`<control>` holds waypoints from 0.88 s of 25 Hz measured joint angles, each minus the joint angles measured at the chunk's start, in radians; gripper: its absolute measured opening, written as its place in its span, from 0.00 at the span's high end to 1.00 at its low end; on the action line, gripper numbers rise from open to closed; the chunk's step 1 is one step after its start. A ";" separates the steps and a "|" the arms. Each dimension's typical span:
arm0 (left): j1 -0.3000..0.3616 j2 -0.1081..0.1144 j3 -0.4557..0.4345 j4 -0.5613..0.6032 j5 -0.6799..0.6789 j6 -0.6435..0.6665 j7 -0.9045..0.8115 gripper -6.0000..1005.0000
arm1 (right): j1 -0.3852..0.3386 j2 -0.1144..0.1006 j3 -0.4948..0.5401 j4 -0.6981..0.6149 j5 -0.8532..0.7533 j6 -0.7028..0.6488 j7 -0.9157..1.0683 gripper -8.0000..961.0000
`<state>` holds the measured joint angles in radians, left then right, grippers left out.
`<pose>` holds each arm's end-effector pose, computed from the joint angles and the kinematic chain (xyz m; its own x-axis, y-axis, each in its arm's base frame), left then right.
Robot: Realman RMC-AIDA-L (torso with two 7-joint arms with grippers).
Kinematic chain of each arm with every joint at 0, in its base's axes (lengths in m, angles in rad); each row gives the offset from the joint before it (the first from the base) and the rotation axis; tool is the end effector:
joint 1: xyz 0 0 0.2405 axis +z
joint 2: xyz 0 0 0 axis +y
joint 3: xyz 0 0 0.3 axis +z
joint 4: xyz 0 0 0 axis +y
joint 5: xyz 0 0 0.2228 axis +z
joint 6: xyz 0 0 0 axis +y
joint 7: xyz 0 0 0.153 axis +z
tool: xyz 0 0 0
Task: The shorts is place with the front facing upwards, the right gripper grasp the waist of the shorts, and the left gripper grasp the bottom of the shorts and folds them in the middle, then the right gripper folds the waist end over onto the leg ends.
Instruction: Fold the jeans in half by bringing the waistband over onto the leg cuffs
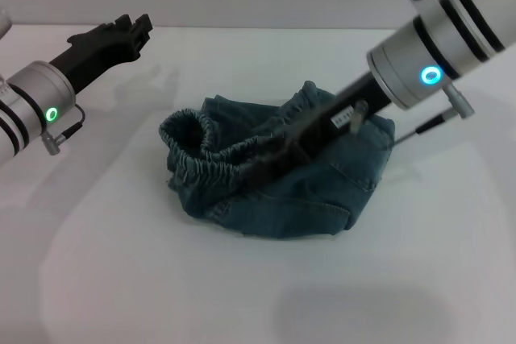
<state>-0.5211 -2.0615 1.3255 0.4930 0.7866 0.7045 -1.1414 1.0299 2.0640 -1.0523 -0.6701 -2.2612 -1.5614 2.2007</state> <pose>-0.3113 0.4469 -0.0386 0.5241 0.2945 0.7991 0.8319 -0.3779 -0.4063 0.1289 0.4342 -0.0762 0.8265 -0.5607 0.0507 -0.5630 -0.8231 0.0751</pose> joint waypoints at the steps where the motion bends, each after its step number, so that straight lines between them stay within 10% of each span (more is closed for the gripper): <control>1: -0.002 0.000 0.000 0.000 0.000 -0.001 0.000 0.66 | -0.002 -0.001 0.000 0.010 -0.008 -0.004 0.002 0.46; 22: -0.027 -0.004 0.001 0.000 0.000 -0.011 0.000 0.67 | 0.006 0.009 -0.025 0.108 -0.061 0.229 0.013 0.46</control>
<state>-0.5478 -2.0659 1.3261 0.4935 0.7870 0.6936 -1.1412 1.0355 2.0728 -1.0775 -0.5617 -2.3223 -1.3325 2.2139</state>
